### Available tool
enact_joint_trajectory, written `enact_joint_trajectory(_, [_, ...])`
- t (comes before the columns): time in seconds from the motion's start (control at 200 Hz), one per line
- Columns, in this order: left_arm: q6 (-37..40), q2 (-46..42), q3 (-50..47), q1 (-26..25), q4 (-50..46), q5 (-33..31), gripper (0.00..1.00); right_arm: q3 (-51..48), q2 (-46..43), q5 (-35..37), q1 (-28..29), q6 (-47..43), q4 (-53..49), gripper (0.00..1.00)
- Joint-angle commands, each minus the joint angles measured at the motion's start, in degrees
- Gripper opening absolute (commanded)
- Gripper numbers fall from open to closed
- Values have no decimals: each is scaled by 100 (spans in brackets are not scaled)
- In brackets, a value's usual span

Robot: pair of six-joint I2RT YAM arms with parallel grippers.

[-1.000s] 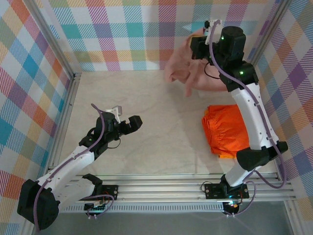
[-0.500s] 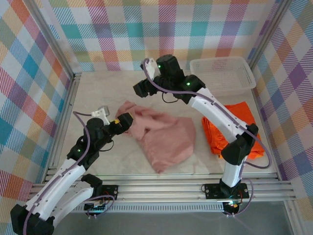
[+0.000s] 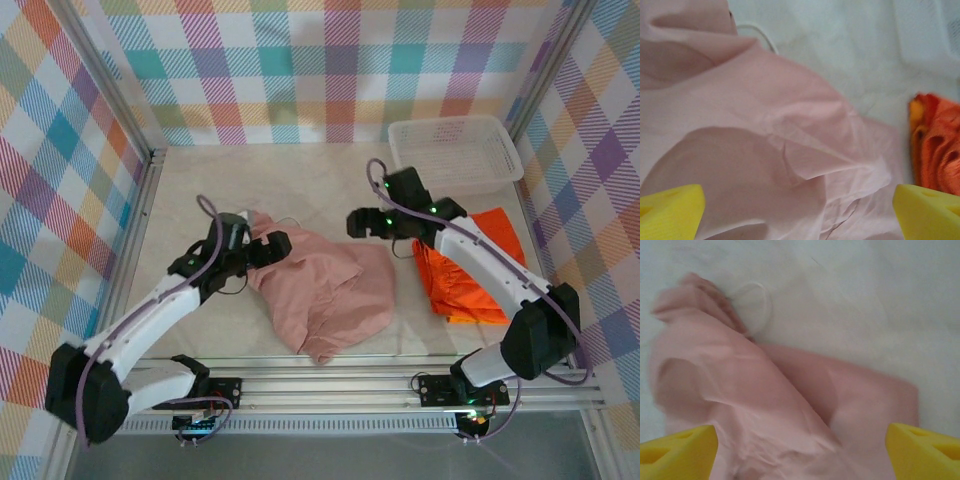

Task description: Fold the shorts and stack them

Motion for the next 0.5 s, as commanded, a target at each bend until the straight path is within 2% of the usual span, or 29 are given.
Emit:
enact_joint_trajectory(0.0, [733, 529, 768, -595, -575, -228, 95, -927, -298, -239, -327, 966, 256, 87])
enact_joint_trajectory(0.13, [1126, 1459, 1594, -1274, -1069, -881, 93, -1634, -596, -80, -344, 1330, 263, 85])
enact_joint_trajectory(0.26, [1362, 2355, 2331, -1759, -1384, -1327, 92, -2275, -845, 125, -339, 1644, 455, 77])
enact_joint_trajectory(0.495, [1420, 3971, 3612, -2060, -1828, -1077, 86, -2769, -537, -454, -335, 1756, 1078, 65])
